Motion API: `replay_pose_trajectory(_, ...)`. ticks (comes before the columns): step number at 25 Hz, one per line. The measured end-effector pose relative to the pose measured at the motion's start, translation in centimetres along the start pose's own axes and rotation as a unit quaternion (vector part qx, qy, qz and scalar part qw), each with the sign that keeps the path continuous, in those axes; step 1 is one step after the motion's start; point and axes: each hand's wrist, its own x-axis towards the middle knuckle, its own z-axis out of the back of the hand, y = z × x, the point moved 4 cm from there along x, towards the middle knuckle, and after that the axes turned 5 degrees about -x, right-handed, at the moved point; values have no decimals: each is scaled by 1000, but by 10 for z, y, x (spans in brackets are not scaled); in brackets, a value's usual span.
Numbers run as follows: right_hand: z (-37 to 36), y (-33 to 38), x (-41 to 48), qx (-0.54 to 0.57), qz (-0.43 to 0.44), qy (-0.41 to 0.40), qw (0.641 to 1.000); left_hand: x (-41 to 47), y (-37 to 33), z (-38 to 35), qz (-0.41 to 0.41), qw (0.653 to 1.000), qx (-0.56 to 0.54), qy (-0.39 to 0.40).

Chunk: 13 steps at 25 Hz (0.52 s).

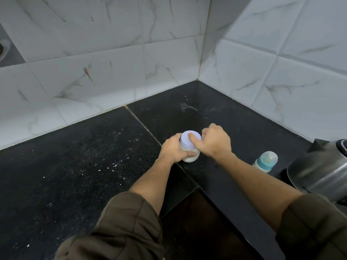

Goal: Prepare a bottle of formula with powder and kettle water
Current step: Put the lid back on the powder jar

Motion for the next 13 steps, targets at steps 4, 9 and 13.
replay_pose_trajectory(4,-9,15,-1,78,83,143,983,1,-3,0,-4,1000,27,1)
replay_pose_trajectory(9,1,20,7,-74,53,1,996,1,-3,0,6,999,40,-3)
replay_pose_trajectory(13,-3,23,14,4,80,117,990,2,-5,1,7,999,42,-3)
